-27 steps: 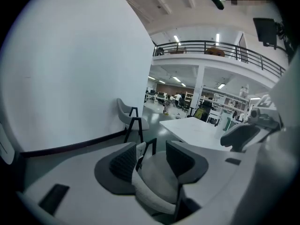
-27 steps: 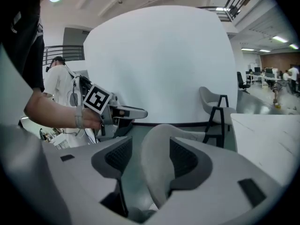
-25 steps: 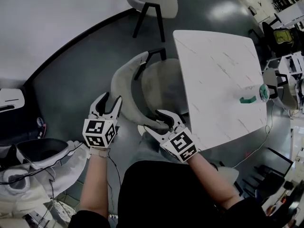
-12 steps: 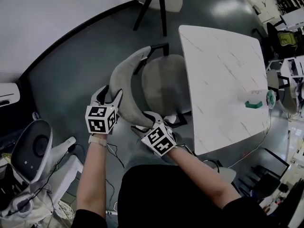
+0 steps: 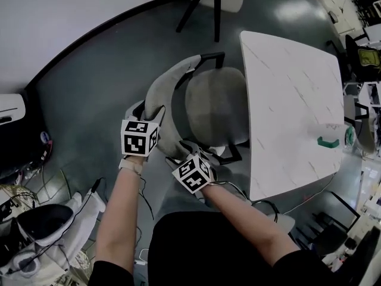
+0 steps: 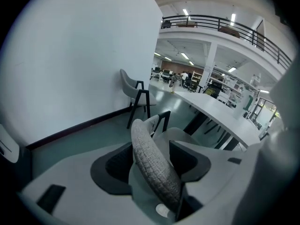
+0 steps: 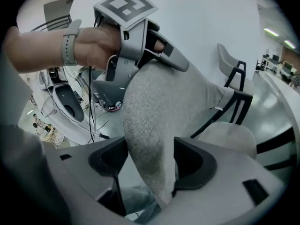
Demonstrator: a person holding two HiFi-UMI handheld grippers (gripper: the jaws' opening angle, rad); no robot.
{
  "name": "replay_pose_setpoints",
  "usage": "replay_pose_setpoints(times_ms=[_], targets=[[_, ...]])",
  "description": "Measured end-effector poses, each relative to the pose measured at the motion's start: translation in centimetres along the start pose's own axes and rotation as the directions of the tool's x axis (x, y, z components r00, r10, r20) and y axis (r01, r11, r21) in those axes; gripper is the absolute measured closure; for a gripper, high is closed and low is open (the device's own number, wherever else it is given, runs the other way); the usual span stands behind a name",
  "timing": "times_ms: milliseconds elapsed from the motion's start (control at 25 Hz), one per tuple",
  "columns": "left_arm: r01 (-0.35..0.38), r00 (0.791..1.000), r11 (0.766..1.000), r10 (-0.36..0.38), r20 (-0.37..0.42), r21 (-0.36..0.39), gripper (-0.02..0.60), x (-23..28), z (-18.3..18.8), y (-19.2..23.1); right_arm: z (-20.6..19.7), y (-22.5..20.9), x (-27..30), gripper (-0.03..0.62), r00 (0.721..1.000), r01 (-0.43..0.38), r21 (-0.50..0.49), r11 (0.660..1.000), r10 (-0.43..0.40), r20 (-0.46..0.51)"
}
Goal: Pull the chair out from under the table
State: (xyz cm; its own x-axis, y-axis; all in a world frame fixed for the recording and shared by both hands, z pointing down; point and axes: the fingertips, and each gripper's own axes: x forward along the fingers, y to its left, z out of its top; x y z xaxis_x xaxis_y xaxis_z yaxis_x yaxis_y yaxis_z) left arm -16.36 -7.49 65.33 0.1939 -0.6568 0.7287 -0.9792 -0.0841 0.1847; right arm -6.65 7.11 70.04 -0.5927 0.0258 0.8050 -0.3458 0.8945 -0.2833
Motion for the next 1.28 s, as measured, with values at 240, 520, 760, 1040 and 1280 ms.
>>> replay_pose_setpoints(times_ms=[240, 520, 760, 1040, 1280], targets=[[0.015, 0.999, 0.998, -0.013, -0.041, 0.055, 0.353, 1.6, -0.1, 0.1, -0.6, -0.5, 2.0, 0.306, 0.999, 0.022, 0.039, 0.999, -0.02, -0.034], [0.014, 0.997, 0.997, -0.009, -0.071, 0.077, 0.353, 2.1, -0.3, 0.2, -2.8, -1.6, 4.6, 0.38, 0.984, 0.145, 0.045, 0.988, -0.14, -0.108], [0.037, 0.998, 0.999, -0.035, -0.058, 0.038, 0.353, 2.1, -0.3, 0.1, -2.7, -1.8, 4.6, 0.419, 0.98, 0.188, 0.043, 0.981, -0.184, -0.082], [-0.015, 0.999, 1.0, 0.016, -0.052, 0.014, 0.379, 1.6, -0.7, 0.9, -2.7, -1.8, 4.7, 0.442, 0.975, 0.215, 0.044, 0.976, -0.212, -0.062], [-0.009, 1.0, 0.996, 0.007, -0.023, -0.091, 0.411, 1.1, -0.9, 1.3, -2.7, -1.8, 4.7, 0.447, 0.974, 0.223, 0.053, 0.973, -0.22, -0.057]])
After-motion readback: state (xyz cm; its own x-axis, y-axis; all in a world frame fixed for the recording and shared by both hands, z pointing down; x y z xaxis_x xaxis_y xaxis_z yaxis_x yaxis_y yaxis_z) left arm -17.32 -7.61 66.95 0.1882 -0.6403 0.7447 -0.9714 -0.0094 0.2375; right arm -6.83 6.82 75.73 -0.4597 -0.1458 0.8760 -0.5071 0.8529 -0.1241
